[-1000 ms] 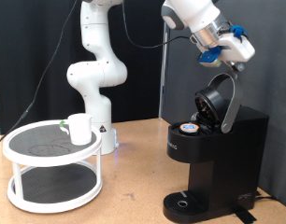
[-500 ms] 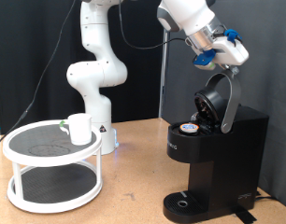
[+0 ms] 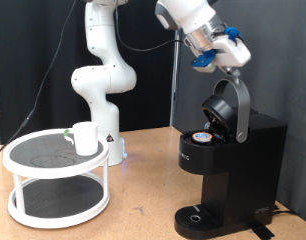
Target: Make a cup of coffee with the keurig machine
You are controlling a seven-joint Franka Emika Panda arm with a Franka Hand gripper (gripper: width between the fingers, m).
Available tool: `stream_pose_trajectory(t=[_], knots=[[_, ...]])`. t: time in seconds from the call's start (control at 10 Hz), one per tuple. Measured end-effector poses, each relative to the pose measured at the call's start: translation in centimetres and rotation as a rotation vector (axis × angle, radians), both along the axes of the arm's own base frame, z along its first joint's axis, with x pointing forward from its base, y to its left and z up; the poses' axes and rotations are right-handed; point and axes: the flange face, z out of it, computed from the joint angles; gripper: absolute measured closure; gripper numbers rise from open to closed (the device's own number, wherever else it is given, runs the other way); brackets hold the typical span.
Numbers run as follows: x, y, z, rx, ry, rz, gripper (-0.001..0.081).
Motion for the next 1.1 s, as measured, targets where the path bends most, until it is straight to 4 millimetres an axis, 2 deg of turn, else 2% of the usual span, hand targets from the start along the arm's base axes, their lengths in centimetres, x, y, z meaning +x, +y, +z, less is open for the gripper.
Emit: stream_pose_trajectory(t=[0.3, 0.6, 0.8, 1.1], knots=[[-0.9, -3.2, -0.6, -0.056, 0.0, -0.044, 0.0806], [-0.7, -6.9, -2.4, -0.141, 0.032, -0.153, 0.0806], [-0.6, -8.6, -4.2, -0.177, 0.059, -0.186, 0.0806], [-0.2, -11.0, -8.0, -0.211, 0.101, -0.203, 0.0806]])
